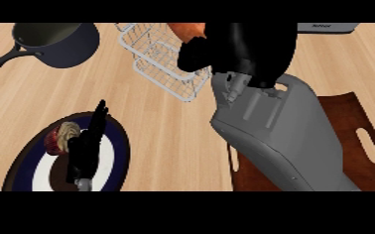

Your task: Pick the sweet potato from the tray and place it in the tiered basket

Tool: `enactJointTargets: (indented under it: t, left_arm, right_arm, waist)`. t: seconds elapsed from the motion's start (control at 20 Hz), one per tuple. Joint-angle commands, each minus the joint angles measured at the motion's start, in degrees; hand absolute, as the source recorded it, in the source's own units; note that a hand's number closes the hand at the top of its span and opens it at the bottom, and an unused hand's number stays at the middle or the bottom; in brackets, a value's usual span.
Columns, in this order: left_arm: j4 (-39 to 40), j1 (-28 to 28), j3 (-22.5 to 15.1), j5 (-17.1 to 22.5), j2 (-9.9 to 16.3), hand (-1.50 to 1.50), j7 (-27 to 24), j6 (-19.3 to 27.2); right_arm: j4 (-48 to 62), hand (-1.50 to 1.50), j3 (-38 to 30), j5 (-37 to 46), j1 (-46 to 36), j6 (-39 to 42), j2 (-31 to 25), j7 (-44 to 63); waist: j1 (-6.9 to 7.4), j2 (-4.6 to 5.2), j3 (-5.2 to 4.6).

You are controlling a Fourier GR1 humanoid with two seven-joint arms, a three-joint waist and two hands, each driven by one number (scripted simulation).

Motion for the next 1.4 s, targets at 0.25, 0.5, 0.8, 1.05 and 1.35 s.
enactJointTargets:
  t: [0.25,0.5,0.8,1.05,1.35]
  left_arm:
    - [1.98,2.38,-0.21,0.53,0.14,0.0,0.29,-1.71]
    - [5.49,-1.14,0.35,-0.13,-1.28,0.0,0.13,-0.38]
    - [2.36,2.22,-1.33,-0.81,-1.07,0.0,-0.34,-1.09]
    - [2.51,0.8,-0.58,-0.71,-0.56,0.0,0.35,-1.26]
    - [3.05,-1.12,-0.99,-1.55,-1.05,0.0,1.92,-0.83]
  right_arm:
    - [21.15,1.5,0.12,-4.11,-7.6,-7.69,0.55,5.62]
    - [30.26,1.5,-0.74,-4.43,-8.95,-13.14,0.55,4.3]
    - [35.29,1.5,-2.39,-8.93,-8.47,-22.85,0.55,1.37]
    - [35.53,-1.5,-7.01,-16.35,-4.03,-34.29,0.55,-4.2]
    - [35.27,-1.5,-4.52,-22.92,-2.41,-50.37,0.56,-10.81]
  waist:
    - [0.75,0.55,-0.38]
    - [0.46,0.82,-0.39]
    - [1.48,0.78,-0.32]
    - [1.94,1.07,-0.25]
    - [1.88,0.93,-0.25]
